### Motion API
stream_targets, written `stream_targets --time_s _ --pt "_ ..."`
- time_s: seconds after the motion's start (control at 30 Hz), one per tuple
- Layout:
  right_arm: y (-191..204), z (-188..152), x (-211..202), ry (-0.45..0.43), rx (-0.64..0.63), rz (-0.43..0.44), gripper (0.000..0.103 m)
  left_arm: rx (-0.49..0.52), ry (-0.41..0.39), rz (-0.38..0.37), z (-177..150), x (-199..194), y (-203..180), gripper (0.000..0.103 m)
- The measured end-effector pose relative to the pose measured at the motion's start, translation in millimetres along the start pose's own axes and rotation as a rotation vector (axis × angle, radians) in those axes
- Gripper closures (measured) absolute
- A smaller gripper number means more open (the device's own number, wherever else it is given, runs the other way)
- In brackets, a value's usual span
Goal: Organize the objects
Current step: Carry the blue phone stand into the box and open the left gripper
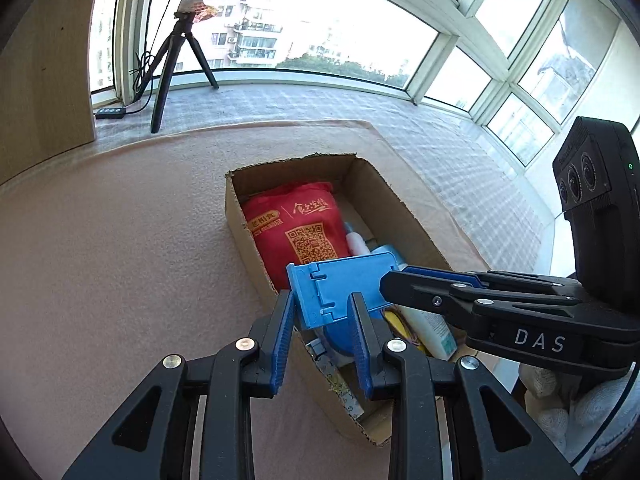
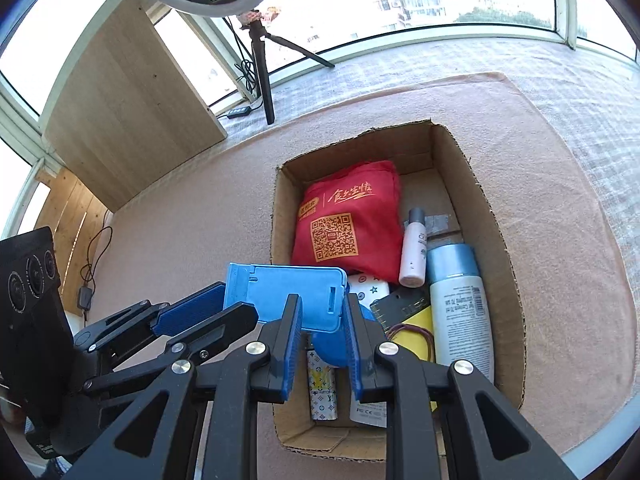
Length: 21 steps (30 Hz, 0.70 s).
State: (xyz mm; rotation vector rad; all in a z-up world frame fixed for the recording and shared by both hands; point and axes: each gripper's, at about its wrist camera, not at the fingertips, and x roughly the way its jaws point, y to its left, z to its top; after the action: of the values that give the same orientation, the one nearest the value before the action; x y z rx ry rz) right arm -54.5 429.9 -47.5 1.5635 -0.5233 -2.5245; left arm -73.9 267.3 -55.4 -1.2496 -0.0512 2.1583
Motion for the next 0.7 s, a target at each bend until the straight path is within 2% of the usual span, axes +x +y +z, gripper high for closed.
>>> stream_targets --time_s 0.23,0.37,0.6,0.7 --pt "-29.0 15.7 -6.5 -0.028 0.030 -0.027 0.084 0.027 0.031 -0.025 16.9 28.1 -24.4 0.074" --pt "-40.3 21.5 -8.5 -0.029 0.043 -0.048 0.083 0.039 0.049 -0.009 22.4 38.4 -30.1 0.074" --pt "-48.7 20.4 -6.2 -0.023 0.078 -0.047 0.076 0.025 0.059 0.027 25.3 40.9 -16.4 0.072" --pt "-44.9 18.9 -4.3 -0.018 0.078 -0.045 0.071 0.018 0.052 0.043 23.6 33.8 -8.6 0.065"
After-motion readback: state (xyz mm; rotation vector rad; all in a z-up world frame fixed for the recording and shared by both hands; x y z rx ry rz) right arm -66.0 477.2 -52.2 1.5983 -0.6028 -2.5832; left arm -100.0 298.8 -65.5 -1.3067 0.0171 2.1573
